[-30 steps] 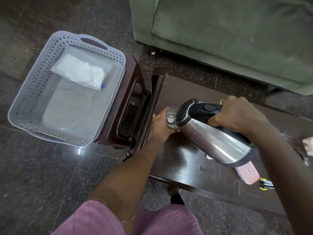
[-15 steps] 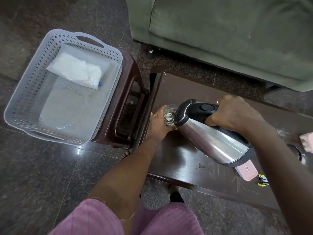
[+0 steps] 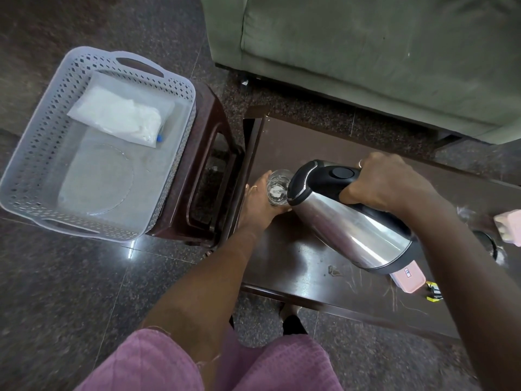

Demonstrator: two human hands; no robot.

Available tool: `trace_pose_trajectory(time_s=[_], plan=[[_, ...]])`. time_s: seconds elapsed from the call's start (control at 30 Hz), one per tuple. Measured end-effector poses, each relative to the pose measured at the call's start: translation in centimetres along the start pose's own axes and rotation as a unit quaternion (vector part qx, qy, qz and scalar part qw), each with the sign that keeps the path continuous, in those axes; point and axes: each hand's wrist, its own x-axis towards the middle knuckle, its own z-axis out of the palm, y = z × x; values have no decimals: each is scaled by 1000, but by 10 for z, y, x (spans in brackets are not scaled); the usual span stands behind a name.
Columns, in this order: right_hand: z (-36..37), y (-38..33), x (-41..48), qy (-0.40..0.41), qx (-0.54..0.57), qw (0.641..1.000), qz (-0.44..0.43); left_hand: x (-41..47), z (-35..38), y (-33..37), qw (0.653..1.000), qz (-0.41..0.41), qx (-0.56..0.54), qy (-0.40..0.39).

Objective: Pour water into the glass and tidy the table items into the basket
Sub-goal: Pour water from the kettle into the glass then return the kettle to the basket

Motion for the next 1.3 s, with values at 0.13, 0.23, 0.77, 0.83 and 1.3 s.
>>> trace_pose_trajectory(time_s=[0.13,0.23,0.77,0.83,1.3], plan=[[-1,3,0,1,2,1000,-2,-2,-2,2,1000,1,14,3],[-4,4,-1,4,-3,1000,0,-3,-1,3,1000,5,24,4],[-7,12,1,-1,17,1000,9,-2,0,0,1000,4,4,1],[-6,13,1,-3,23,1000,5,-3,0,-1,1000,2,-2,3],[1,13,3,-24,30,999,1,-4,1,1,1000,5,4,12]])
